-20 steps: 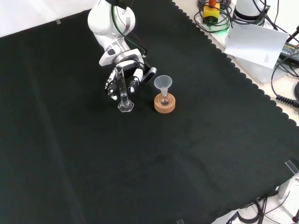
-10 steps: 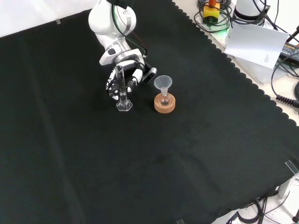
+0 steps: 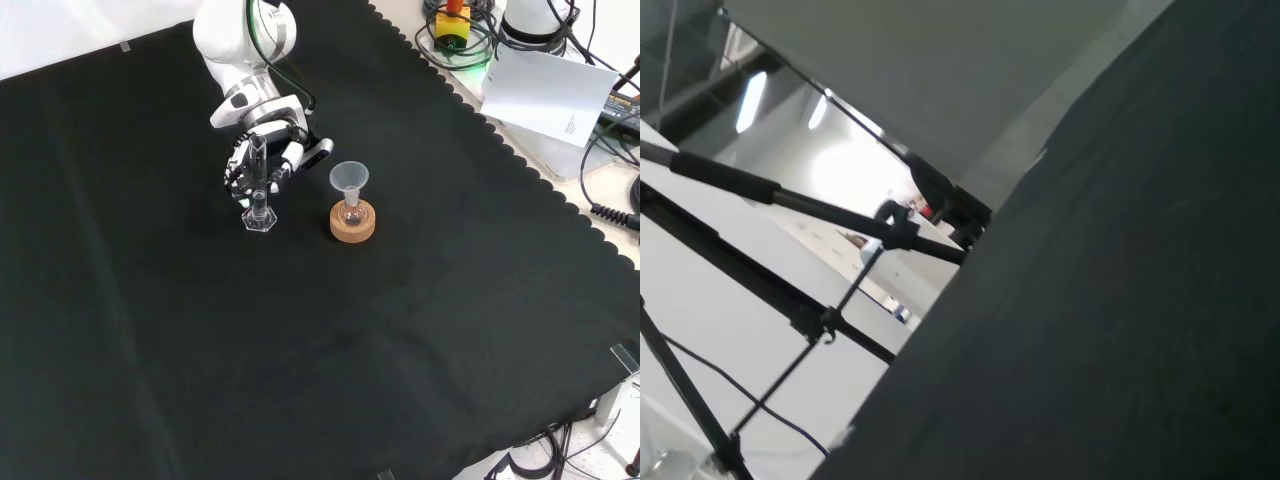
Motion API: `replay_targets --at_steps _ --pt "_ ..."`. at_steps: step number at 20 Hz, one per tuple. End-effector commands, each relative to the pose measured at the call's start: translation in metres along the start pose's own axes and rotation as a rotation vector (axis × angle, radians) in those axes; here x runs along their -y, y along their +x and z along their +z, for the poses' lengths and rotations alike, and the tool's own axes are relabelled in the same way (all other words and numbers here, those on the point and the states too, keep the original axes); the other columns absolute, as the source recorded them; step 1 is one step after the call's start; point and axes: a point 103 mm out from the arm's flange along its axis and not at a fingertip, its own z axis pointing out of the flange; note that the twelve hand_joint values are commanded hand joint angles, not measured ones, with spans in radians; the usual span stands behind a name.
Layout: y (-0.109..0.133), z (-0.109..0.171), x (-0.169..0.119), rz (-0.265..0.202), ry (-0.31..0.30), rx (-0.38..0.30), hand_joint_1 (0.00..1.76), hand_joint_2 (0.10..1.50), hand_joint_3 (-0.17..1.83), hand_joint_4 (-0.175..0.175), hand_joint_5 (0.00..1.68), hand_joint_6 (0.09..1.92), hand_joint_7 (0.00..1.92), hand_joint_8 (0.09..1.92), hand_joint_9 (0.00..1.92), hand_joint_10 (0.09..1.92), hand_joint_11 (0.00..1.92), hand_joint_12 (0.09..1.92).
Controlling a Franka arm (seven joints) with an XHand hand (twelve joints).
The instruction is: Pick up the graduated cylinder.
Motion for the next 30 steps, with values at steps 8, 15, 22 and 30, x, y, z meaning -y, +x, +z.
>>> replay_targets --at_steps 8,15,22,30 --pt "0.025 -0.041 0.002 0.026 0.181 0.218 1.17 1.33 -0.17 -0.016 0.73 0.66 0.78 0.70 1.07 0.35 0.93 0.97" --pt "0.056 -0.077 0.022 0.097 0.255 0.318 1.18 1.32 -0.17 -0.018 0.75 0.65 0.79 0.70 1.09 0.34 0.94 0.97" --pt "0.093 -0.106 0.067 0.173 0.300 0.409 1.18 1.32 -0.17 -0.015 0.77 0.64 0.81 0.68 1.10 0.32 0.96 0.95" --pt "0.122 -0.119 0.117 0.216 0.322 0.469 1.19 1.32 -0.17 -0.015 0.78 0.63 0.83 0.67 1.12 0.30 0.96 0.94"
